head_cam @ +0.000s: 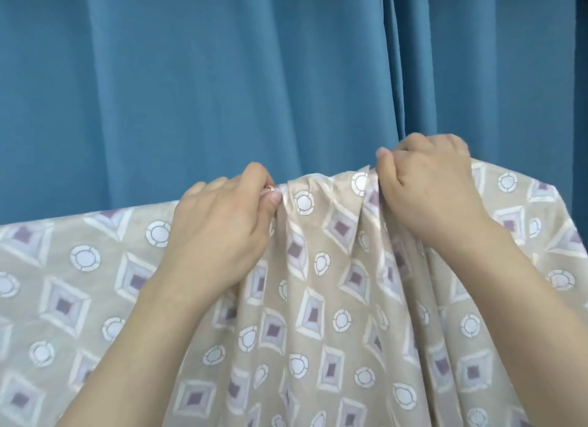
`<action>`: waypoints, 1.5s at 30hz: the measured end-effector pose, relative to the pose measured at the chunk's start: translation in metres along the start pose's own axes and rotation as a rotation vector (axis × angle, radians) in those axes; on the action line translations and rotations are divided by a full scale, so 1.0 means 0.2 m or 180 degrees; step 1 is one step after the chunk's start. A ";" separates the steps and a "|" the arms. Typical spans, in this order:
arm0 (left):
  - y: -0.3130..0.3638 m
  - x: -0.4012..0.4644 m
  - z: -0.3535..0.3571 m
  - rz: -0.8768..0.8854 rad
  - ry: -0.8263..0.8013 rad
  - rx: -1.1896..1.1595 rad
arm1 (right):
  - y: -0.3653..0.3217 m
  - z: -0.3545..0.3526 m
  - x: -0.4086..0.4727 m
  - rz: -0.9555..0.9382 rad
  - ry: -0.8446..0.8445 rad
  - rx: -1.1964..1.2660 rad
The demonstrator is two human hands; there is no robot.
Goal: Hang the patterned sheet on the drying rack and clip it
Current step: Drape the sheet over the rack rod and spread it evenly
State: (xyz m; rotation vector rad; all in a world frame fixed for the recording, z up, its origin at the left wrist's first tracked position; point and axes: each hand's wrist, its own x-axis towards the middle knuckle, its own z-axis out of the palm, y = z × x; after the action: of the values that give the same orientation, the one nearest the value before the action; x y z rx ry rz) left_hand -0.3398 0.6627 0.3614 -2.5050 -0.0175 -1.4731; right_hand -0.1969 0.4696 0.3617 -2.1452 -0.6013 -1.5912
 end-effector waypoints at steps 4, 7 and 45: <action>0.04 0.02 0.01 -0.0010 0.0209 -0.0042 | -0.22 0.03 -0.02 -0.0245 0.0267 0.0608; 0.04 0.02 0.02 -0.0278 0.0265 -0.0156 | -0.27 0.06 -0.01 -0.0244 0.0222 0.0376; -0.27 -0.11 -0.09 -0.0487 0.0382 -0.0385 | -0.61 0.08 -0.06 0.0034 0.0213 0.0467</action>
State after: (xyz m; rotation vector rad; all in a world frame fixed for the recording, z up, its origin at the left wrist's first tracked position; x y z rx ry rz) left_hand -0.3727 0.7135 0.3621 -2.5541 -0.1047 -1.7316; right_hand -0.2560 0.5774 0.3541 -1.9779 -0.6627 -1.5561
